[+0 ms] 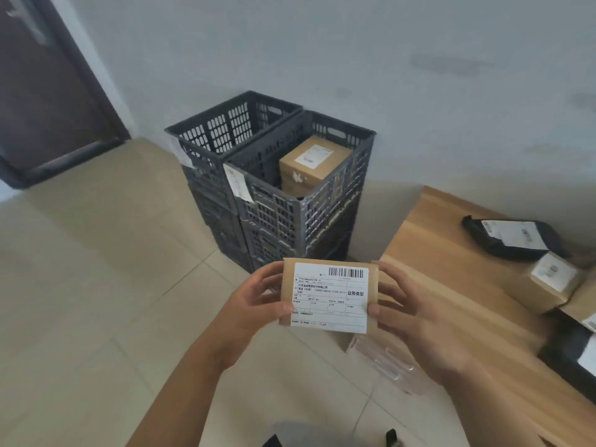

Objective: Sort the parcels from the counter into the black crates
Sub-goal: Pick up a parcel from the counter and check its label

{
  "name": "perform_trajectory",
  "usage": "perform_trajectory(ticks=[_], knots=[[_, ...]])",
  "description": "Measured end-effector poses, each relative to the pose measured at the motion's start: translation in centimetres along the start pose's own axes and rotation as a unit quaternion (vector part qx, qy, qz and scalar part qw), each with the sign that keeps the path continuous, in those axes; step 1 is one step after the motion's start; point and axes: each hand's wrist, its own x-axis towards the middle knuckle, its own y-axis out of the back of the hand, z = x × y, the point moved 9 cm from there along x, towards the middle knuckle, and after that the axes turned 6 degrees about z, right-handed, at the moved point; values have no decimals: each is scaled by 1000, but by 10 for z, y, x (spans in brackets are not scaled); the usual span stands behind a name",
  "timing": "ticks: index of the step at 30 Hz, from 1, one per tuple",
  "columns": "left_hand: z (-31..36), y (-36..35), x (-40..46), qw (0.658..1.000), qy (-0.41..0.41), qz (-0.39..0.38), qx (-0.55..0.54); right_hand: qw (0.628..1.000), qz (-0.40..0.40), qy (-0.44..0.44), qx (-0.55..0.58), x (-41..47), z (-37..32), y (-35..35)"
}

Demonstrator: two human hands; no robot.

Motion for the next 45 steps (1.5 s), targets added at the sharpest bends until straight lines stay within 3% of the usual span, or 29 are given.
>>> perform_trajectory(ticks=[6,16,22,28,35,45], knots=[[-23,75,-23,998,12,45,-49,999,-34,-12,-26,15,18,-73],[-41,111,12,996,40,65,-52,995,-66,-65,-45,74,32,-104],[-11,135,87,997,39,69,-25,994,-49,-98,-4,158,23,-111],[34,140,181,999,47,20,18,997,-31,-68,18,246,-6,-104],[66,147,271,991,101,79,-35,1000,-20,-3,-8,317,-28,-92],[88,135,362,983,178,-46,3,996,-15,64,-57,377,-59,-78]])
